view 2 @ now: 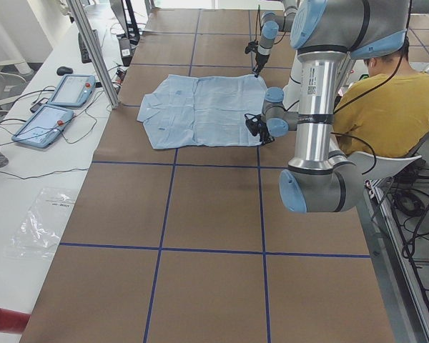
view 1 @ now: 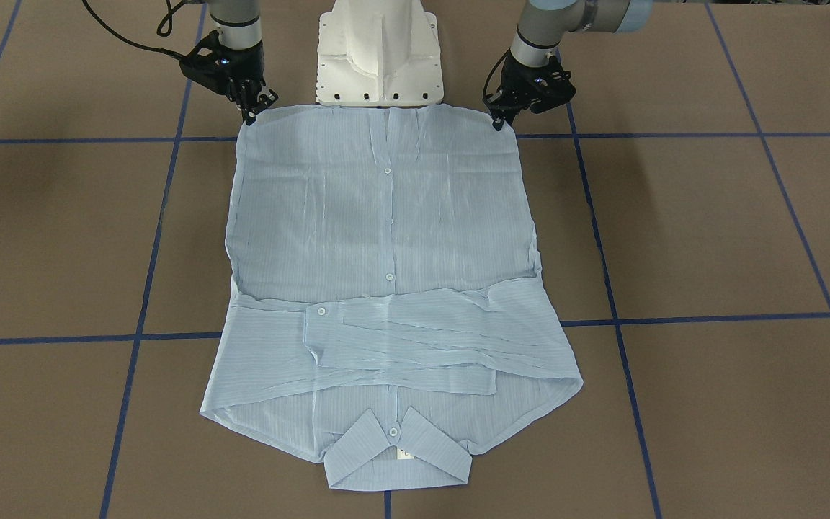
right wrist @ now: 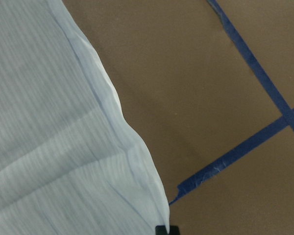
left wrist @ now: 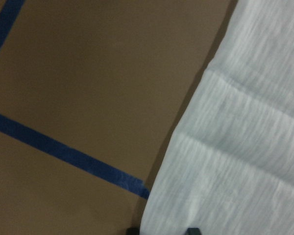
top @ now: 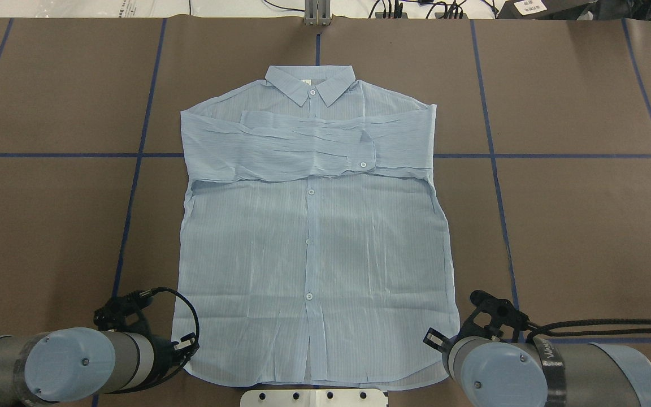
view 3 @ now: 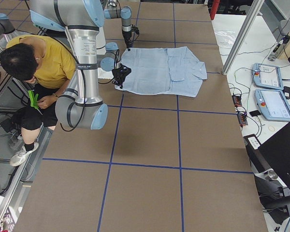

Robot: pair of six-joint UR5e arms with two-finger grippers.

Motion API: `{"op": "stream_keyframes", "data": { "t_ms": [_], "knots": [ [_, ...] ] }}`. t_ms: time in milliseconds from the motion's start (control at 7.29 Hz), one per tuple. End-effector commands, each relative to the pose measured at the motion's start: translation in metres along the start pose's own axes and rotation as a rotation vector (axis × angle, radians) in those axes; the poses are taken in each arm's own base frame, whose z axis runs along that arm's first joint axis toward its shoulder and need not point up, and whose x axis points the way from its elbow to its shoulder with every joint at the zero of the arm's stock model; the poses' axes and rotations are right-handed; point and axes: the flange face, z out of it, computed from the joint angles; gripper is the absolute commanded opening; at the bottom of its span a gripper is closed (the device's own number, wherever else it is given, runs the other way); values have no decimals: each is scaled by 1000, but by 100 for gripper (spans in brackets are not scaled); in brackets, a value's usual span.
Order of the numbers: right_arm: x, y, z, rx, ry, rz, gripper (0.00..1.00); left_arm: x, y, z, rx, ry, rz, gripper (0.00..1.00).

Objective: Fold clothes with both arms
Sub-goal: 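Grasp both hem corners with the left and right grippers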

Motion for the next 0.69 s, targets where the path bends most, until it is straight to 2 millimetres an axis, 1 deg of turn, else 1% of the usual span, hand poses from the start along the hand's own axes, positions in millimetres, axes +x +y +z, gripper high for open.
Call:
{"op": "stream_keyframes", "data": {
  "t_ms": [0,137,275,412,549],
  "knots": [
    [0,-1,-1,1,-1,2,0,4,2,-12,-13,11,-5,0],
    [-1,-6,-4,3,-8,8,0,9,6,-30,-28,31,-3,0],
    [-3,-13,-15,2,-28,22,0,17,8,-53,-51,62,-5,0],
    [-7,-24,-28,10,-57,41,0,26,13,-85,-87,111,-1,0],
    [-15,-51,-47,30,-101,89,0,44,-19,-108,-73,162,-44,0]
  ]
}}
